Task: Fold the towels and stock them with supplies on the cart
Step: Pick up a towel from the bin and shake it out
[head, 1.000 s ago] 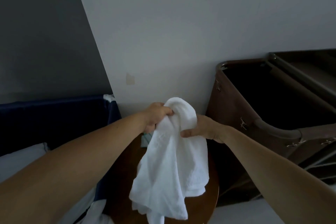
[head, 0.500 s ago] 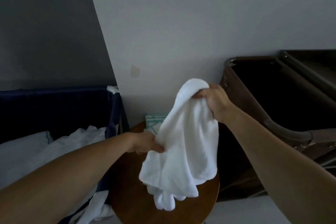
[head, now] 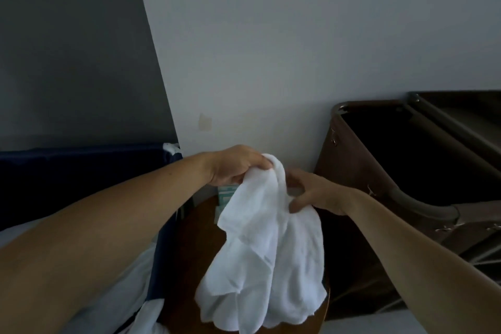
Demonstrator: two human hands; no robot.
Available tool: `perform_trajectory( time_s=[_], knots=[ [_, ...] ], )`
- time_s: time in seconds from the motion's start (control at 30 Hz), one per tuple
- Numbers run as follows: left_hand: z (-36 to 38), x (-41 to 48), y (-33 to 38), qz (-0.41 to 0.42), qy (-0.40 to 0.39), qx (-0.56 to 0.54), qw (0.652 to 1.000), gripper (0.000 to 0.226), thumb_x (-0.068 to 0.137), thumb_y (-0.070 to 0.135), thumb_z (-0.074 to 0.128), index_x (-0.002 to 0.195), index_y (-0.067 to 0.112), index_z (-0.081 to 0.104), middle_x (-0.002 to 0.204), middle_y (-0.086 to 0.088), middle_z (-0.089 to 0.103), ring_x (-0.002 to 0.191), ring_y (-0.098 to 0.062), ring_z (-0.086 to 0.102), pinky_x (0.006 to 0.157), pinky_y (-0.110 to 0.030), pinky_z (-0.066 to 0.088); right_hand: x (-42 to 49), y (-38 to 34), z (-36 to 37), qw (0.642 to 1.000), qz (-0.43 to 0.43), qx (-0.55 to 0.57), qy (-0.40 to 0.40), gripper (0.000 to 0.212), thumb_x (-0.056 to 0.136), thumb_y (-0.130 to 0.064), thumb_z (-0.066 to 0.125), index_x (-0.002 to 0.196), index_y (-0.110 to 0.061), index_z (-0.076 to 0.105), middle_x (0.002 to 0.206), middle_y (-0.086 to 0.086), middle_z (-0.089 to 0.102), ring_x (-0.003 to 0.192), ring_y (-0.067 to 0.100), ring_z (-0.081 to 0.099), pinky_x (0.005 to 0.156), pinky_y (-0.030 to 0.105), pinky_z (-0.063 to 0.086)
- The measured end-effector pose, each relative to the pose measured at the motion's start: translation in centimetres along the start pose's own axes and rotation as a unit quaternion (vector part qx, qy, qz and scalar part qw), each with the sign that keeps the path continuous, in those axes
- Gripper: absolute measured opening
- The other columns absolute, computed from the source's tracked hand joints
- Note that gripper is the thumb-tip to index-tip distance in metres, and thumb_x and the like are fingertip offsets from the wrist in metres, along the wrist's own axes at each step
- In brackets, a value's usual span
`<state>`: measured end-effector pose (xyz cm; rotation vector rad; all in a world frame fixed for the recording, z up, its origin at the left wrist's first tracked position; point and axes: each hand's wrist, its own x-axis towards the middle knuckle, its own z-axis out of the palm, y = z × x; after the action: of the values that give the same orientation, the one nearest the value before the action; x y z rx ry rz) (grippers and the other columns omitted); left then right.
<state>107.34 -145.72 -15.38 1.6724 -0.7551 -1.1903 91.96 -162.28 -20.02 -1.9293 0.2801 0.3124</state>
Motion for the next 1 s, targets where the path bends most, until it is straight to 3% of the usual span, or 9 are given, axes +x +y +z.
perform_trajectory(
  time_s=[0.1,0.2,0.27,0.33,0.47,0.53,0.67,0.87,1.0],
  knots=[
    [0.9,0.1,0.1,0.006,-0.004,-0.008,1.000,0.013,0.097,0.013,0.059,0.097,0.004,0.069,0.094,-0.009,0.073,0.083,-0.017,0.071,0.068,-0.027,0.057,-0.1,-1.4,0.8,0.998,-0.033,-0.051,0.016,0.050,0.065,-0.044,0.089,0.107,-0.056,0.064,0.115,-0.021,0.069,0.105,0.001,0.066,0.085,0.021,0.054],
    [0.7,-0.2,-0.8,0.006,-0.013,-0.009,1.000,0.024,0.096,0.017,0.061,0.111,-0.001,0.066,0.105,-0.016,0.072,0.091,-0.023,0.071,0.077,-0.031,0.059,0.3,-1.7,1.2,0.979,-0.041,-0.123,0.161,0.023,0.070,-0.041,0.086,0.084,-0.042,0.068,0.085,-0.019,0.070,0.084,0.001,0.066,0.071,0.018,0.050],
    [-0.3,-0.9,-1.5,-0.011,-0.036,0.045,0.998,0.036,0.093,0.025,0.066,0.122,0.004,0.062,0.116,-0.013,0.070,0.102,-0.027,0.070,0.089,-0.038,0.058,0.5,-2.1,0.9,0.967,-0.037,-0.097,0.235,0.014,0.075,-0.030,0.083,0.083,-0.031,0.072,0.077,-0.017,0.071,0.077,0.003,0.068,0.063,0.017,0.052],
    [-1.6,-1.6,-2.2,-0.051,-0.067,0.116,0.990,0.042,0.088,0.030,0.073,0.125,0.014,0.063,0.120,-0.006,0.070,0.110,-0.026,0.068,0.097,-0.046,0.054,0.6,-3.1,0.4,0.961,-0.033,-0.053,0.269,0.010,0.076,-0.028,0.079,0.082,-0.021,0.076,0.073,-0.006,0.074,0.071,0.007,0.071,0.059,0.024,0.056],
    [-2.6,-2.3,-3.1,-0.071,-0.054,0.137,0.987,0.030,0.087,0.030,0.075,0.115,0.019,0.069,0.112,0.000,0.074,0.104,-0.022,0.070,0.099,-0.046,0.053,0.7,-5.3,-0.1,0.943,-0.061,0.079,0.318,0.013,0.058,-0.037,0.078,0.068,-0.027,0.077,0.067,-0.005,0.074,0.062,0.009,0.072,0.049,0.021,0.052],
    [-3.0,-2.6,-2.4,-0.040,-0.029,0.064,0.997,0.033,0.090,0.025,0.070,0.121,0.013,0.065,0.116,-0.005,0.073,0.106,-0.025,0.070,0.097,-0.043,0.054,0.7,-5.5,-0.5,0.943,-0.057,0.104,0.310,0.030,0.055,-0.042,0.080,0.074,-0.020,0.078,0.074,0.000,0.076,0.067,0.015,0.074,0.053,0.024,0.054],
    [-3.9,-3.3,1.1,0.049,0.033,-0.070,0.996,0.035,0.090,0.020,0.064,0.122,0.004,0.065,0.115,-0.016,0.071,0.101,-0.033,0.069,0.089,-0.042,0.057,0.1,-5.1,-1.4,0.980,-0.035,0.061,0.185,0.062,0.050,-0.055,0.088,0.099,-0.019,0.076,0.092,0.000,0.078,0.085,0.020,0.075,0.073,0.034,0.059],
    [-1.2,-2.8,5.1,0.117,0.047,-0.017,0.992,0.008,0.093,0.010,0.059,0.090,0.006,0.065,0.083,-0.008,0.069,0.073,-0.019,0.065,0.066,-0.030,0.054,-0.1,-6.4,-0.6,0.981,-0.118,-0.016,0.152,0.068,0.052,-0.050,0.092,0.113,-0.035,0.065,0.104,-0.014,0.073,0.096,0.006,0.070,0.080,0.026,0.058],
    [-1.7,-2.8,5.3,0.154,0.077,-0.065,0.983,0.013,0.092,0.017,0.065,0.091,0.005,0.062,0.085,-0.008,0.066,0.078,-0.023,0.063,0.066,-0.030,0.055,0.1,-7.1,-0.4,0.975,-0.099,0.021,0.199,0.047,0.064,-0.039,0.093,0.101,-0.018,0.074,0.095,-0.001,0.078,0.088,0.018,0.075,0.079,0.037,0.060]
  ],
)
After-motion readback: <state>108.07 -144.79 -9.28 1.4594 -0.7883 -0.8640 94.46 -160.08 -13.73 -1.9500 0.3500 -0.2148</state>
